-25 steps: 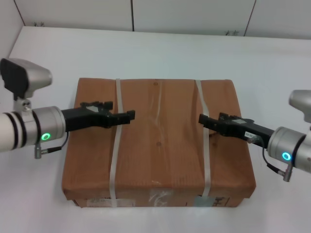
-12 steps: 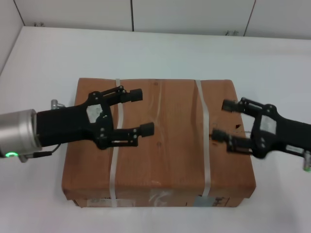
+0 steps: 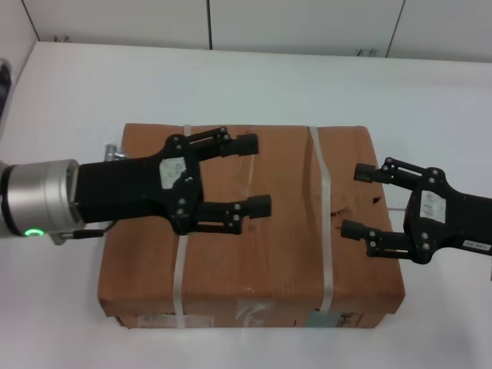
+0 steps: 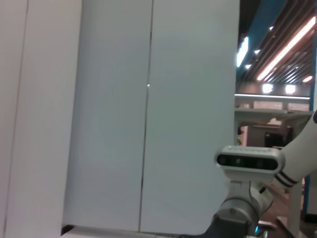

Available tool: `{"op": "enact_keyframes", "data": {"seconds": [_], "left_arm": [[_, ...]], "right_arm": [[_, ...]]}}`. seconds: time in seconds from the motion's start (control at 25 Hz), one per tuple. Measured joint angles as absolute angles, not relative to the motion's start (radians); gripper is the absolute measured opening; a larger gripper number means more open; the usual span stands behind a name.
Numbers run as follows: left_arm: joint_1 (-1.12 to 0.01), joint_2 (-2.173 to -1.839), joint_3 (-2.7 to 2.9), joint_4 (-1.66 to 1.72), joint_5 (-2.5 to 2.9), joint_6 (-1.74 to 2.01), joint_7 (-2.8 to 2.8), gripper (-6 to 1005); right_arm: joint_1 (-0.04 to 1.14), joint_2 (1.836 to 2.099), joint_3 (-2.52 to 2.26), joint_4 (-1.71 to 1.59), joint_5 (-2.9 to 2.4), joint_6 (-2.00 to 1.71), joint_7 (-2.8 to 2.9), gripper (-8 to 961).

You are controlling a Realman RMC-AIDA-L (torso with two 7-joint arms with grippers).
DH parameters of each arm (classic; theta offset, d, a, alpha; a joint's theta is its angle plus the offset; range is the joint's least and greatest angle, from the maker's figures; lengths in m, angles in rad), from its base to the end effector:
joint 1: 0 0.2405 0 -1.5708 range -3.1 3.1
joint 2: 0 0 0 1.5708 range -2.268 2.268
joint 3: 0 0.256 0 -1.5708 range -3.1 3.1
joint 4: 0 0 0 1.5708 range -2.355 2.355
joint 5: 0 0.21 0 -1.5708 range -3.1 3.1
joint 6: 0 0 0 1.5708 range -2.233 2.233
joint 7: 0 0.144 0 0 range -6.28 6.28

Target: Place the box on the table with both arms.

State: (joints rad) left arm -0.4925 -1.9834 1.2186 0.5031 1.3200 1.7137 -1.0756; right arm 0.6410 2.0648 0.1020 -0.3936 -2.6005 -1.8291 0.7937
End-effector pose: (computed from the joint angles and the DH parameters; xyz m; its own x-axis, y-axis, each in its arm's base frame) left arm -0.2192 0.3020 -0.0019 0.6800 0.0622 0.7306 0.1492 -0.9873 -0.0548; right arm 0.2667 0.2936 -0.0104 0.7744 -0.0382 -0.6316 -0.2064 -0.9588 -0.1952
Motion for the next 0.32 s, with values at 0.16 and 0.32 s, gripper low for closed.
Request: {"op": "enact_keyframes", "data": {"seconds": [0.16,0.32], "left_arm": [[-0.494,-1.993,1.215,0.503,1.317,1.713,-1.066,884],[-0.484,-1.993,1.214,0.503,1.315,1.718,-1.041,884]], "right_arm": [[0.658,2.065,0.098,-0.394,-2.594,-1.836,0.793,856],[0.687,2.060,0.096,-0.395,-2.594,-1.841,0.811,856]]}}
